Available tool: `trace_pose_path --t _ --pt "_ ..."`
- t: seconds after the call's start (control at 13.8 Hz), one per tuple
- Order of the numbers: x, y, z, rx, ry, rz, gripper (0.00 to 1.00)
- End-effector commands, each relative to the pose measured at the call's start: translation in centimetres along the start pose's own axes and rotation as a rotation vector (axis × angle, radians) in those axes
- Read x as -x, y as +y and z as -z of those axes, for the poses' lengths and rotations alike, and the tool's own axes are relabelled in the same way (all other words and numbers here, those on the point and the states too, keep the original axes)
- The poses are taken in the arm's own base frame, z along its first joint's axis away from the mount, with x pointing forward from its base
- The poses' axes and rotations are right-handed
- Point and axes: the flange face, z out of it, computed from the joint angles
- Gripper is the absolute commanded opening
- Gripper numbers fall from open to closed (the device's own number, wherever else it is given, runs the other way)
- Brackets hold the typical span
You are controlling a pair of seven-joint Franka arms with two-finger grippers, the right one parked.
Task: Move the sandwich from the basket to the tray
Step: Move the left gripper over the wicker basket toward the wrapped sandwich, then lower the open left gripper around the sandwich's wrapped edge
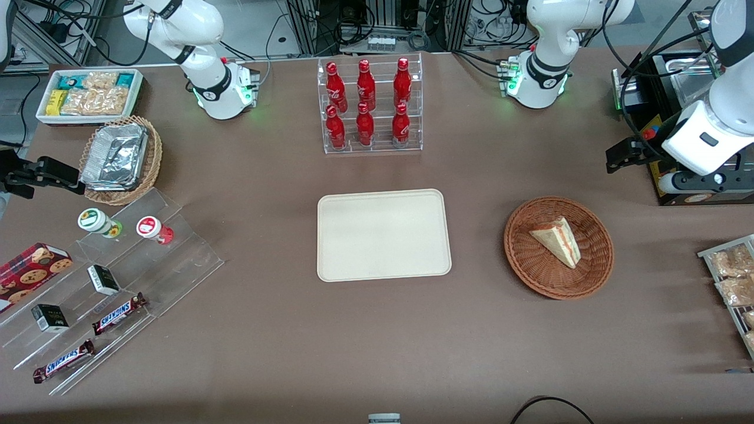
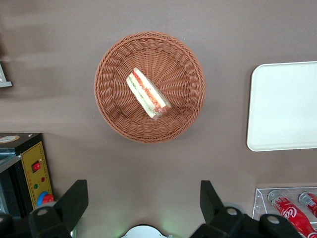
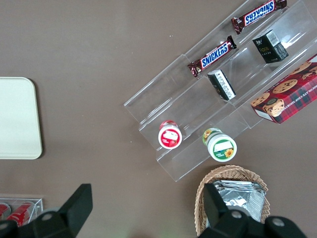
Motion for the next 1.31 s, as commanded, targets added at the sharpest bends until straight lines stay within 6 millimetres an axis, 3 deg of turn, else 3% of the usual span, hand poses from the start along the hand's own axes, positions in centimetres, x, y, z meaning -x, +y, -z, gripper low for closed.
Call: trace_pose_path --t 0.0,0.15,0.51,0.73,1.09,1.24 --pt "-0.7 0.2 -1.3 -0.004 0.008 -0.008 1.0" --pt "-1.4 0.3 -3.7 -0.005 0.005 0.0 1.0" --pt "-2.6 0.1 -12.7 -0.005 0.03 0.008 1.0" --pt "-2.9 -0.4 -17.0 0.001 0.043 0.018 1.0" --pt "-4.0 -0.5 -21.1 0.0 0.007 0.11 1.0" --pt "-4.3 -0.4 -22.1 0.002 -0.011 0.238 1.0"
